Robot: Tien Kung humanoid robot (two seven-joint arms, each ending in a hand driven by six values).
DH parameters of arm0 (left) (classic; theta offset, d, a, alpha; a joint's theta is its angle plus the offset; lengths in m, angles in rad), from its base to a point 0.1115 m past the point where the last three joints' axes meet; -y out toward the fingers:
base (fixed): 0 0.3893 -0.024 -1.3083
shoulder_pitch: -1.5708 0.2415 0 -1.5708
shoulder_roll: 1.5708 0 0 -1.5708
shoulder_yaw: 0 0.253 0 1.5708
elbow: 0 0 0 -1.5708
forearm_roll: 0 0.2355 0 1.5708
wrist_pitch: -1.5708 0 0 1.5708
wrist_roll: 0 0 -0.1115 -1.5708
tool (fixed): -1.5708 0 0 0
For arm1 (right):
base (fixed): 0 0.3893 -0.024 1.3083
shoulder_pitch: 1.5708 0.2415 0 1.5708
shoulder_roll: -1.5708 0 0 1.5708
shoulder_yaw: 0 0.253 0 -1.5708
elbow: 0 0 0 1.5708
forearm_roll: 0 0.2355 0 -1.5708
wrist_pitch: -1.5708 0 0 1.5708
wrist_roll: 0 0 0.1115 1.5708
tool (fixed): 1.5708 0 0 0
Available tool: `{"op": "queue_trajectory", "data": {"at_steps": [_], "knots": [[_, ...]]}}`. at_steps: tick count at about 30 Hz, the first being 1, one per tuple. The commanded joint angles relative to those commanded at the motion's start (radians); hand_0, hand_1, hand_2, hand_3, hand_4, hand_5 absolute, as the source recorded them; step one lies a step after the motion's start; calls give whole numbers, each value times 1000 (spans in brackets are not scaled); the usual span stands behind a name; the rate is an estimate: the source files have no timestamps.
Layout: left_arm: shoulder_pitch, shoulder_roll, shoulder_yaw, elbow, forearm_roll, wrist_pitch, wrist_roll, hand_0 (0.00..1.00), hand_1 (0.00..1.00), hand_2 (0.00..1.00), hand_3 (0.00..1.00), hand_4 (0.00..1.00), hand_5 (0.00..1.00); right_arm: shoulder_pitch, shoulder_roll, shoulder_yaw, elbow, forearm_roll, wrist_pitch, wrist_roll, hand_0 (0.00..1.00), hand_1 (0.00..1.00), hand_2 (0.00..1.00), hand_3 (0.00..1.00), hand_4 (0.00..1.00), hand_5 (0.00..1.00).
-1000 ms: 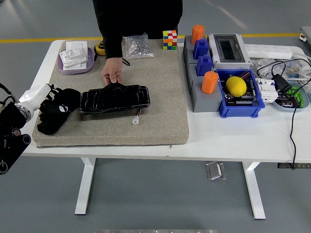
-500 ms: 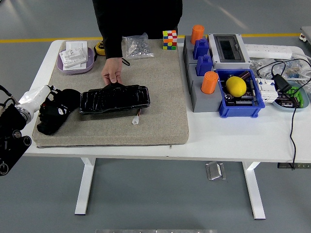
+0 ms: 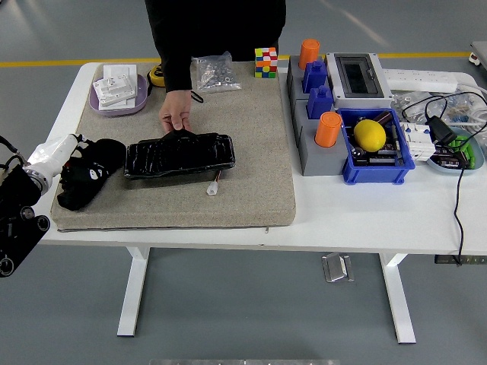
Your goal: Pick the rag up,wipe the panel,place it on the desk
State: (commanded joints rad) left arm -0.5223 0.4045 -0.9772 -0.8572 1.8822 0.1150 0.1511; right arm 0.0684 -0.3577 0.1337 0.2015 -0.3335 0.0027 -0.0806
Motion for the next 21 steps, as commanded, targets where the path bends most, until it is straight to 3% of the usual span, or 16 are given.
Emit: {"op": "queue_trajectory", "data": {"at_steps": [5, 6, 17, 18, 21], "knots": [[1, 0, 5, -1, -11, 17, -8, 360, 262, 565, 536, 535, 65, -3, 1, 12, -1, -6, 0, 0, 708, 652, 687, 594, 966, 426], [1, 0, 6, -1, -15, 20, -10, 350, 233, 526, 489, 315, 2, -3, 1, 12, -2, -5, 0, 0, 708, 652, 687, 594, 966, 426], [8, 1, 18, 2, -63, 54, -30, 321, 213, 486, 439, 360, 2, -6, 1, 18, -2, -9, 0, -1, 708, 652, 687, 594, 966, 426], [9, 1, 20, 3, -64, 56, -30, 287, 190, 455, 364, 312, 2, -6, 1, 19, -3, -9, 0, -1, 708, 652, 687, 593, 965, 425], [8, 0, 18, 5, -62, 58, -29, 287, 190, 455, 364, 312, 2, -7, 1, 21, -3, -10, 0, -1, 708, 652, 687, 593, 965, 425]]}}
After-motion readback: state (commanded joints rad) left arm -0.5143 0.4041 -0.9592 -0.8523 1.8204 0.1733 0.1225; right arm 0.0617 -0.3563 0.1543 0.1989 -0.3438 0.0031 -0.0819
